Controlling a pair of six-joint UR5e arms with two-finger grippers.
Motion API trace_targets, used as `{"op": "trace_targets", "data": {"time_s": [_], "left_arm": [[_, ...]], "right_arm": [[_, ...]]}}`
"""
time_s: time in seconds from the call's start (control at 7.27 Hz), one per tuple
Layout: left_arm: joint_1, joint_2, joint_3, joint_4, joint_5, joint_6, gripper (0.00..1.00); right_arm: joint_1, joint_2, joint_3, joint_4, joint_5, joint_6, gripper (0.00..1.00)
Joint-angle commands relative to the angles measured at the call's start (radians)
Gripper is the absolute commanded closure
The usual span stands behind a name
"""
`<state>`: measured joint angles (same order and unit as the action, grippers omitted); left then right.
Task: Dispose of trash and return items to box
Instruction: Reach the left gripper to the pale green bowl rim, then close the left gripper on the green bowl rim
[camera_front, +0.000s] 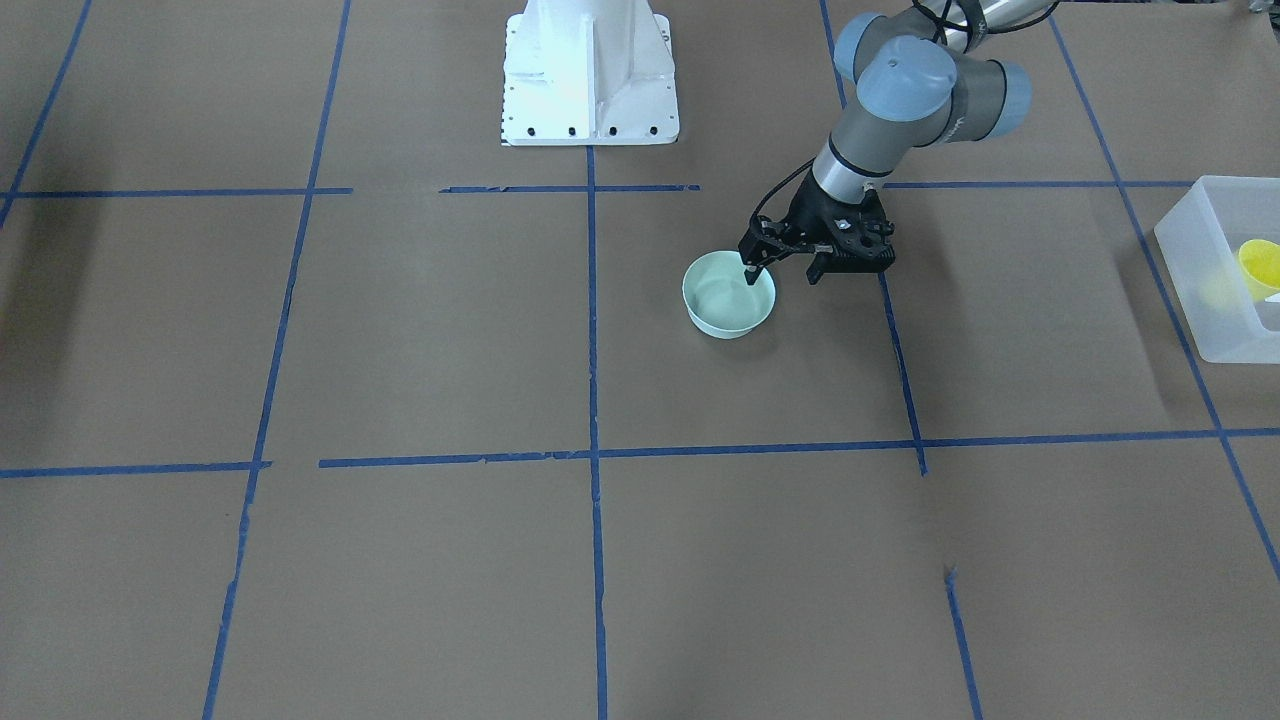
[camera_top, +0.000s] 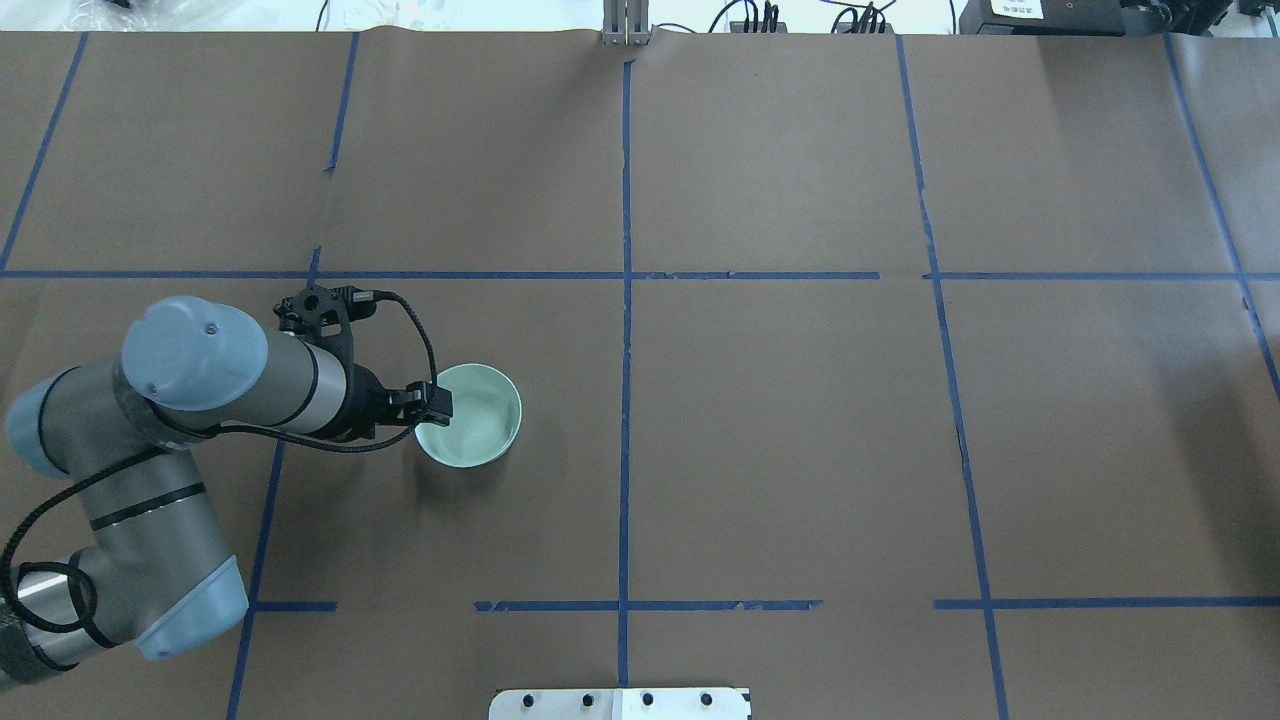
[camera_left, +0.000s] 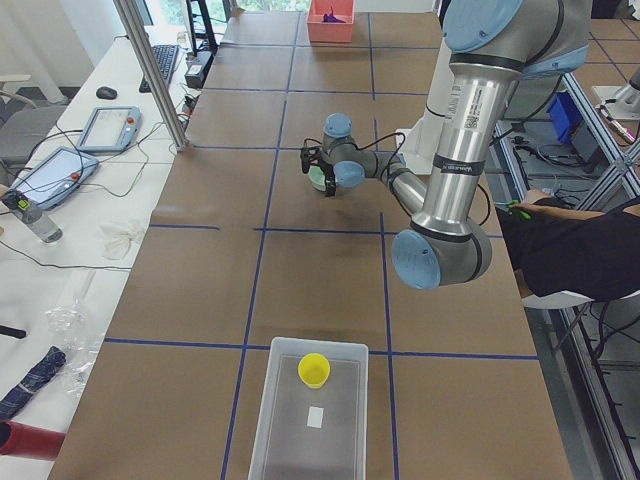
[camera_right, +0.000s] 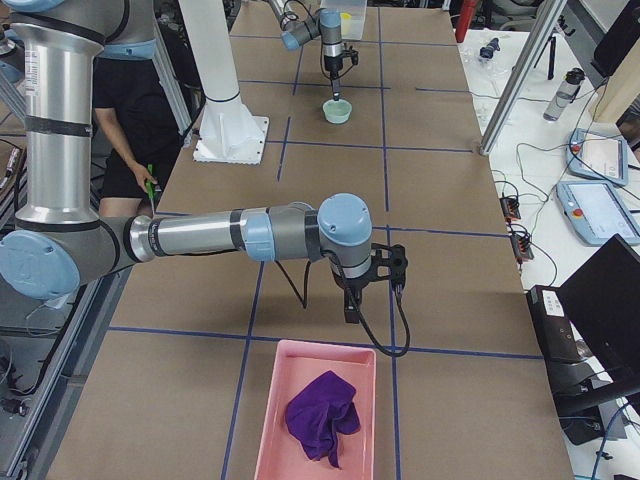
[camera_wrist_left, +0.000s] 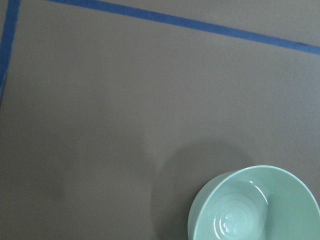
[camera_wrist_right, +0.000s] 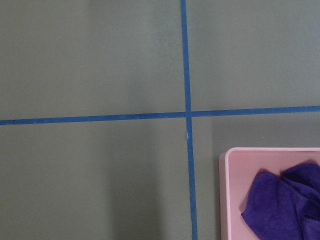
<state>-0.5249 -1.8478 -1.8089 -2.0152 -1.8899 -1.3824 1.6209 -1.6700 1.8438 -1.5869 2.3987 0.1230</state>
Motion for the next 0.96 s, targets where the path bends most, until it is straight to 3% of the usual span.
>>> {"op": "trace_targets", "data": {"time_s": [0.0, 0.14, 0.28, 0.55, 0.83], "left_arm": [[0.037, -0.033, 0.042, 0.000, 0.018, -0.033, 0.37], [0.036, -0.021, 0.034, 0.001, 0.017, -0.030, 0.76], [0.026, -0.018, 0.017, 0.003, 0.012, -0.026, 1.00], [0.020, -0.018, -0.004, 0.009, 0.006, -0.029, 1.00], [-0.042, -0.004, -0.067, 0.009, -0.120, -0.032, 1.00]], "right_arm": [[-0.052, 0.001, 0.025, 0.005, -0.004, 0.017, 0.00], [-0.055, 0.001, 0.025, 0.005, -0.009, 0.018, 0.00], [-0.055, -0.001, 0.026, 0.007, -0.007, 0.012, 0.00], [-0.055, -0.001, 0.031, 0.021, 0.000, 0.018, 0.00], [-0.055, -0.002, 0.026, 0.022, 0.002, 0.012, 0.00]]}}
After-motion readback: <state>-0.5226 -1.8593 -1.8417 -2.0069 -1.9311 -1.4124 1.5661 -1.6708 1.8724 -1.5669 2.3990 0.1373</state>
